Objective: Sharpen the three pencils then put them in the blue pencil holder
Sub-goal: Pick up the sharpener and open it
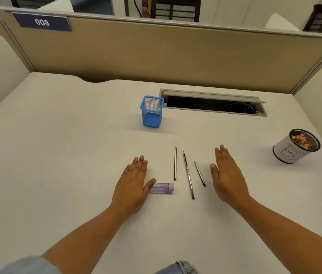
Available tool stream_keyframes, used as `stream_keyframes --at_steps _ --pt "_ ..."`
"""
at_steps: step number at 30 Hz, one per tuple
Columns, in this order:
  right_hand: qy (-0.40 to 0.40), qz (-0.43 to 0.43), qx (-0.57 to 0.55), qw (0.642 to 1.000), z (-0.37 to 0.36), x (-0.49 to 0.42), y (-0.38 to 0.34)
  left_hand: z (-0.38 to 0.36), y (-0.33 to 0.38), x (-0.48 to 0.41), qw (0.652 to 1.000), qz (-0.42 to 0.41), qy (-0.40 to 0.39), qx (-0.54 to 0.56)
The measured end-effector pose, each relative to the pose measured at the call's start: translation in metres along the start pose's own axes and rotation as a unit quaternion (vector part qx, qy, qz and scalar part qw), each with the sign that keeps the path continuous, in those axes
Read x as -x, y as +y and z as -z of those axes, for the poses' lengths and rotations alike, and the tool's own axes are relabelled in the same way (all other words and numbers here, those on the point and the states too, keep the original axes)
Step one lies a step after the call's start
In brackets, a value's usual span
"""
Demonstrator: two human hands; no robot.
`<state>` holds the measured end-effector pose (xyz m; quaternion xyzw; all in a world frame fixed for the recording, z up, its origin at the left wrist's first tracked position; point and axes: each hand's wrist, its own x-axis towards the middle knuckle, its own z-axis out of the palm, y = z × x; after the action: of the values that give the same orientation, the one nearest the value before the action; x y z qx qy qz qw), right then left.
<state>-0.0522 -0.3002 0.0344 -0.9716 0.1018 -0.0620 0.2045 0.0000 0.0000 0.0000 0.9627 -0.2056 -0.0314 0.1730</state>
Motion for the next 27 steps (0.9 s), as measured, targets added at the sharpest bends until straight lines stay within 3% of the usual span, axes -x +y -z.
stream_keyframes --at_steps 6,13,18,23,27 --pt "-0.05 -0.048 -0.01 0.998 -0.03 0.047 0.017 -0.018 -0.007 0.02 1.0 0.009 -0.011 0.002" --pt "-0.043 -0.033 0.026 0.998 -0.039 0.058 0.019 -0.017 -0.005 0.02 1.0 0.016 -0.002 0.012" --pt "-0.031 -0.05 -0.032 0.998 -0.037 0.058 0.014 -0.014 -0.004 0.023 0.999 0.001 0.022 0.036" --pt "0.044 0.045 -0.076 0.995 -0.03 0.062 -0.016 -0.008 0.013 0.026 0.986 -0.108 0.113 0.06" --pt "0.026 0.072 -0.114 0.991 -0.029 0.067 -0.055 -0.012 0.03 0.024 0.989 -0.126 0.071 0.029"
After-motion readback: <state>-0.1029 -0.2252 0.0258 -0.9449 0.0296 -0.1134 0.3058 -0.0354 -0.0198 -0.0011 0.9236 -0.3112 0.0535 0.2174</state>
